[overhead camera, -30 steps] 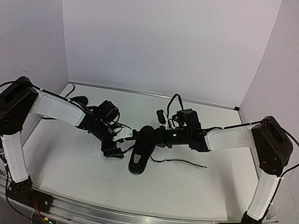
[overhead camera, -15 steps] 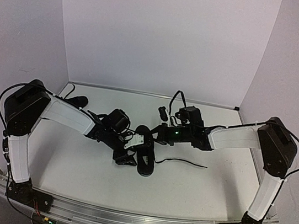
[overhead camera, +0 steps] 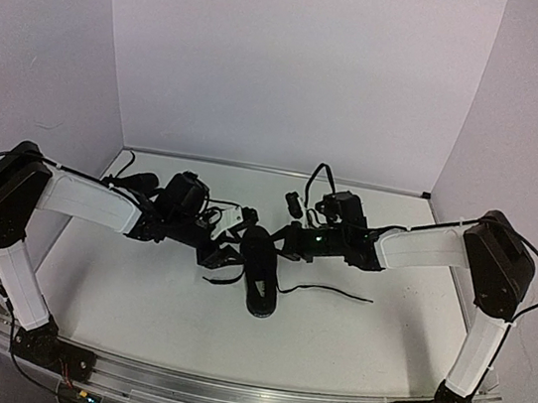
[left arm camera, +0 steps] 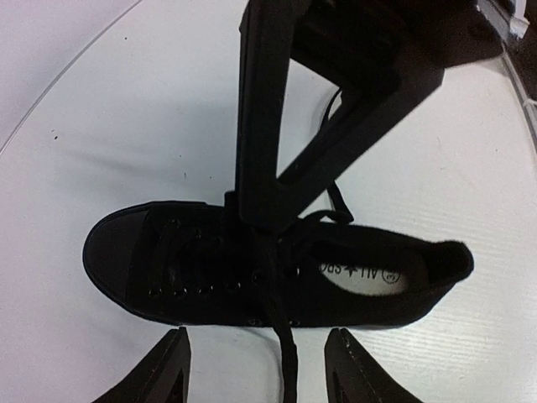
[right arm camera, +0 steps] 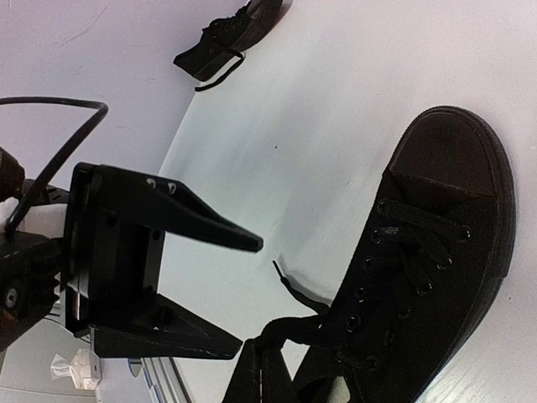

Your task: Tie the shoes

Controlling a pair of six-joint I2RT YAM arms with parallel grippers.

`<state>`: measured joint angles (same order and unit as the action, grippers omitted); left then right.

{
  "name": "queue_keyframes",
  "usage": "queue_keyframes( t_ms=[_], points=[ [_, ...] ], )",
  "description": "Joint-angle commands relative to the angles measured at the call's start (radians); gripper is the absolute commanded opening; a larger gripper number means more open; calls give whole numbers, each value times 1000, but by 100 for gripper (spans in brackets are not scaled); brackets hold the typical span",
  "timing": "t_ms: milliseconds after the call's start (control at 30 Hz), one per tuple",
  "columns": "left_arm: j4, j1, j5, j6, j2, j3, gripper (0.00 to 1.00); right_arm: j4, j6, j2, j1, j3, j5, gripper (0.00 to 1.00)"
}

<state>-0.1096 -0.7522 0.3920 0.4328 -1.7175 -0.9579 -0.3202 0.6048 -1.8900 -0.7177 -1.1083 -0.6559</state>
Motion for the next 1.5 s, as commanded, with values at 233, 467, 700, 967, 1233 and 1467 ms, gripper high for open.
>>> queue_keyframes(
  t_ms=[233, 467, 700, 967, 1233, 1467],
  points=[
    [-109, -4, 89, -78, -86, -93, 46, -8, 16, 47, 4, 3, -10, 0],
    [-144, -7, 117, -114, -135, -120, 27, -8, 18, 39, 5, 1, -14, 0],
    [-182, -10, 116, -136, -157, -121, 7, -8, 23, 40, 5, -1, -15, 0],
    [-233, -13, 109, -154, -164, -117, 6, -8, 32, 36, 4, 0, -22, 4],
    [-248, -16, 102, -157, -173, -116, 13, -8, 37, 38, 4, 2, -18, 9],
    [-258, -16, 97, -161, -183, -116, 17, -8, 33, 42, 5, 3, -13, 0]
  ],
)
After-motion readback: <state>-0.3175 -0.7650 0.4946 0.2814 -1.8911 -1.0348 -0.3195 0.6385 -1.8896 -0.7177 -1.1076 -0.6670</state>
